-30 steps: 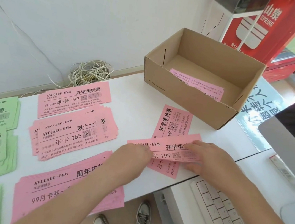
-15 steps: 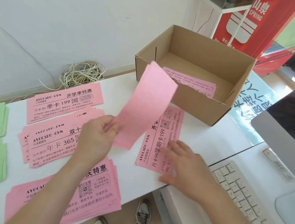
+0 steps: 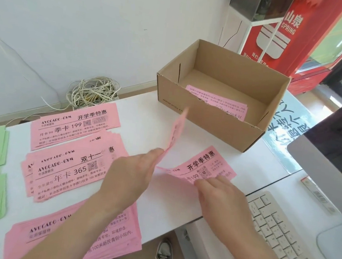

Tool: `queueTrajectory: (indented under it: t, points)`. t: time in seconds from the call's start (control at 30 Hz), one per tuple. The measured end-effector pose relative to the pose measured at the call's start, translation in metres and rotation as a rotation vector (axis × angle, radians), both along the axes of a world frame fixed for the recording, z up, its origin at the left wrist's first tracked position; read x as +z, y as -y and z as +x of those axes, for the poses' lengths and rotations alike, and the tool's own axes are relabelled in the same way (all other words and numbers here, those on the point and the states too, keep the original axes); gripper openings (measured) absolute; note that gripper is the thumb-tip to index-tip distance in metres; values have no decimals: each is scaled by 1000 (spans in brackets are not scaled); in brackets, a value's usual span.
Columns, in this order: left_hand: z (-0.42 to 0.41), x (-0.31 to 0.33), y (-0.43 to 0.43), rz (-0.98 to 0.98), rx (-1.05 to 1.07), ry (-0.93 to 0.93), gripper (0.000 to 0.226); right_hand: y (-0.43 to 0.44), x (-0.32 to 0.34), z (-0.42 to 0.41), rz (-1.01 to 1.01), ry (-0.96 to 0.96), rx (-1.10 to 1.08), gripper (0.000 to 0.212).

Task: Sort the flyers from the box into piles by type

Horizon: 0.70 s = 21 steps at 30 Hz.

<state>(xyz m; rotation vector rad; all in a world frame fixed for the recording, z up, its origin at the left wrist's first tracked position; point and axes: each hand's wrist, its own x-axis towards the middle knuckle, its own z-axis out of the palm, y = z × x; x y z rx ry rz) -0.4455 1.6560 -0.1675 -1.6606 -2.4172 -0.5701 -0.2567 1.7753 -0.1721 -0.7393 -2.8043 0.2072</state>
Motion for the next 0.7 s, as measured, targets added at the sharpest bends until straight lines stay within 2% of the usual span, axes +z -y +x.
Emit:
queueTrajectory:
  t: [0.07, 0.17, 0.23, 0.33, 0.43, 0.5, 0.6, 0.7]
  points:
    - [5, -7, -5, -52, -53, 55, 35, -5, 11, 11, -40, -138, -30, 20]
    - [14, -18, -15, -231, -126, 128, 24, 3, 20, 18, 52, -257, 39, 17]
    - [14, -20, -16, -351, -189, 186, 30, 9, 21, 22, 96, -320, 52, 13]
    - [12, -17, -11, -426, -232, 208, 17, 8, 25, 30, 150, -526, 2, 16]
    - [4, -16, -4, -481, -202, 403, 56, 4, 24, 32, 226, -656, 23, 21]
    - [-4, -19, 0, -505, -204, 458, 63, 1, 16, 29, 225, -662, 34, 23]
    - [-12, -21, 0, -515, -216, 456, 42, -8, 6, 20, 145, -643, 8, 15]
    - [-11, -14, -4, -475, -167, 457, 27, -19, 16, 7, -125, -714, -254, 15]
